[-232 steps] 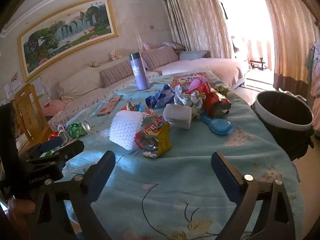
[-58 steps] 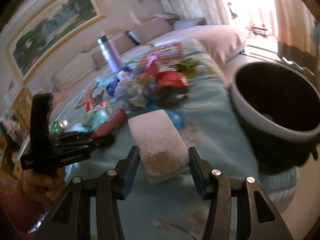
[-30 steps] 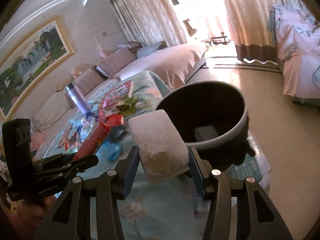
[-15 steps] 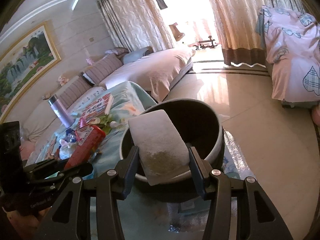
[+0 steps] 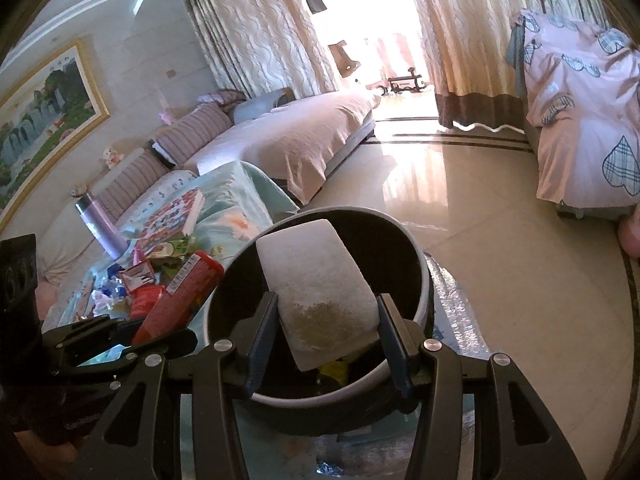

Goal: Collect trash
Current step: 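Carry the red tube and white block over the bin and release both, then grasp the green milk carton with the left tool while the right tool grasps the blue plastic brush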

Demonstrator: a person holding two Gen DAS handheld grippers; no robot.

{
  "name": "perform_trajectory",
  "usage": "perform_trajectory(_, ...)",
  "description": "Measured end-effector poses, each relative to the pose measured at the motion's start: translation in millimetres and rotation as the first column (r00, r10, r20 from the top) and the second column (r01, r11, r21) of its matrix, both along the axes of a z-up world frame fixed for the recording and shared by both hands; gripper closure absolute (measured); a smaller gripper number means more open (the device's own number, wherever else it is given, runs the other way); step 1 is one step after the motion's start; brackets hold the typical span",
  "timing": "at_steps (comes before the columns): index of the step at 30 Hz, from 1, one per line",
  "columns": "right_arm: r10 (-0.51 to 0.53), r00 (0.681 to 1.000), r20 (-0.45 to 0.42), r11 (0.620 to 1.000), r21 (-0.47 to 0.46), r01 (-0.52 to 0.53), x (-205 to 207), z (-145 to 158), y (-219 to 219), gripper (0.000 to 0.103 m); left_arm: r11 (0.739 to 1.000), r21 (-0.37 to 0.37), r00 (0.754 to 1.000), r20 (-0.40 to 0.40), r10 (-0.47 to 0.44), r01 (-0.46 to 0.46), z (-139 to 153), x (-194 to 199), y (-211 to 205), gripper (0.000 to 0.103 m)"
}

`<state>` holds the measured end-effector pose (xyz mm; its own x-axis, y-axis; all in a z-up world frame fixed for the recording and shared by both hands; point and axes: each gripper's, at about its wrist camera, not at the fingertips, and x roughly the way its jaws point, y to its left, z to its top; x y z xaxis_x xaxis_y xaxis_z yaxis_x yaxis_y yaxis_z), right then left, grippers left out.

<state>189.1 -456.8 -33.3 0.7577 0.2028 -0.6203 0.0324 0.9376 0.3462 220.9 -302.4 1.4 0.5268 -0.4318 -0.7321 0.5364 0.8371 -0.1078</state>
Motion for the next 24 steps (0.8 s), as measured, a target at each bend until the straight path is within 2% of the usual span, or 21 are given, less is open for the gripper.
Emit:
perform_trajectory(7,-0.013,1.0,-0.022,1.0,-0.002,0.013,10.5,-5.7,-4.7,0.049,1.0,-0.001,1.0,-0.026,-0.002,0.002,-4.2,10.6,-5.0,0.069)
perform_trajectory(8,-0.015,1.0,-0.022,1.0,0.003,0.016,13.0,-6.2,-5.5,0.048,1.0,-0.003,1.0,-0.031,0.0,0.0,-4.8,11.5,-4.0,0.066)
perform_trajectory(11,-0.02,0.999,-0.029,0.999,0.028,0.021,14.3,-8.7,-7.6,0.04,1.0,-0.015,0.999,-0.03,0.02,-0.02,-3.0,8.8,1.3,0.038)
perform_trajectory(12,-0.022,0.999,-0.029,0.999,0.037,0.023,13.6,-9.2,-8.2,0.033,0.999,-0.024,0.999,-0.02,0.026,-0.026,-1.4,6.7,4.4,0.037)
perform_trajectory(14,-0.026,0.999,-0.022,0.998,0.052,0.027,10.4,-8.3,-9.1,0.028,0.999,-0.04,1.0,-0.013,0.028,-0.028,0.6,1.8,10.9,0.037)
perform_trajectory(19,-0.03,1.0,0.003,0.997,0.071,0.03,-4.0,-2.7,-2.6,0.026,0.996,-0.074,0.999,-0.016,0.05,-0.051,0.1,-15.7,34.8,0.037)
perform_trajectory(24,-0.003,1.0,0.031,0.996,0.093,0.0,-22.6,3.5,19.2,0.017,0.993,-0.092,0.997,-0.025,0.076,-0.078,-5.1,-36.3,63.3,0.037)
